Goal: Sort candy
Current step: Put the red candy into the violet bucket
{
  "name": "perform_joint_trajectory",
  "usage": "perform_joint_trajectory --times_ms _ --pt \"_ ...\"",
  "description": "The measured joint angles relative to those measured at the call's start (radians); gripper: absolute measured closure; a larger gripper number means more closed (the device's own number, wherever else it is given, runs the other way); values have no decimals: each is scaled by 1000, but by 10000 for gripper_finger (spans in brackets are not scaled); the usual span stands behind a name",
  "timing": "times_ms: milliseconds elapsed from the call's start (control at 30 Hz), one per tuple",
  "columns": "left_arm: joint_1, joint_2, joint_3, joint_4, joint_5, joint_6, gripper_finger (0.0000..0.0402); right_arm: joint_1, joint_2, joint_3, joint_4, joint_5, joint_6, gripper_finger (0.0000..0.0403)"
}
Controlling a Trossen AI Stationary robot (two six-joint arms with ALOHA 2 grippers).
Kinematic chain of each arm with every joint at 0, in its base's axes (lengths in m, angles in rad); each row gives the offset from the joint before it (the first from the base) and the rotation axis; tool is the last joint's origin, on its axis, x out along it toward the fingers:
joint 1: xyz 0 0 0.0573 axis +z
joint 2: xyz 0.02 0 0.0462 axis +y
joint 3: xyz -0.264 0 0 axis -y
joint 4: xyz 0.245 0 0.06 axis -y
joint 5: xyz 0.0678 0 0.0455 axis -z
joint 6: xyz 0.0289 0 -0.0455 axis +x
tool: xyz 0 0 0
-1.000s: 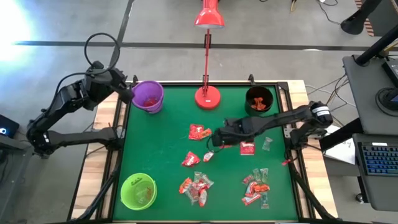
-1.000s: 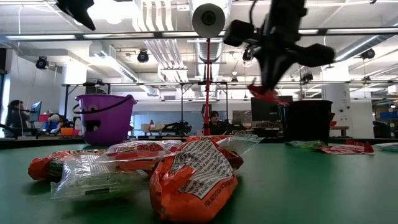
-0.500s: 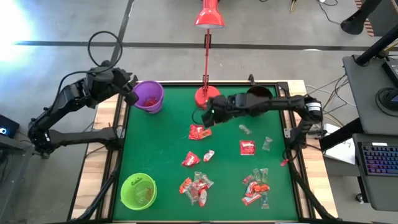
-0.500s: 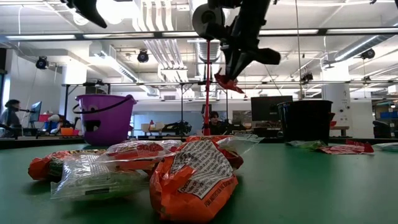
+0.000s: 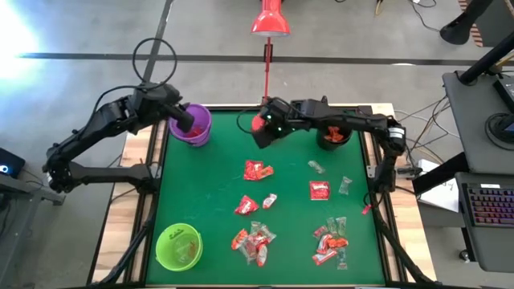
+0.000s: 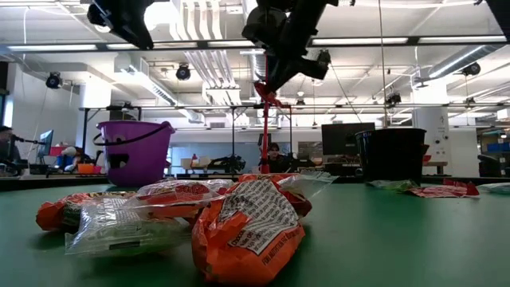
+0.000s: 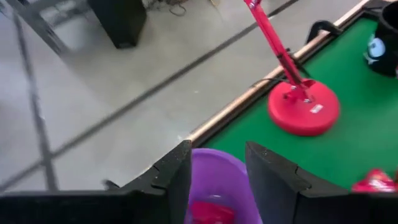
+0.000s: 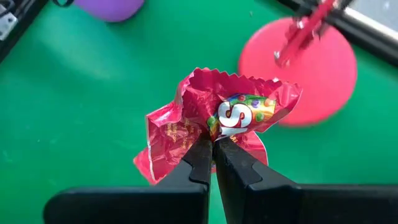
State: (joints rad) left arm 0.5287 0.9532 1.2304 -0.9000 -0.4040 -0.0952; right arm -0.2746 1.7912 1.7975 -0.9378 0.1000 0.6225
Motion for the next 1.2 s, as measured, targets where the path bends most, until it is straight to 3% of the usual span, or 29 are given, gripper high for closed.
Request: perform_joint_trajectory --times_ms 367,600,767,1200 --pt "27 42 -9 -1 100 -47 281 -36 195 302 4 -46 -177 394" --pt "142 67 -15 -2 238 -47 281 -62 359 556 8 -100 -230 394" --pt "248 95 -16 -7 361 -49 281 -77 375 521 171 -213 -219 394" --pt "298 171 -16 68 639 -41 282 -86 375 524 304 -213 -230 394"
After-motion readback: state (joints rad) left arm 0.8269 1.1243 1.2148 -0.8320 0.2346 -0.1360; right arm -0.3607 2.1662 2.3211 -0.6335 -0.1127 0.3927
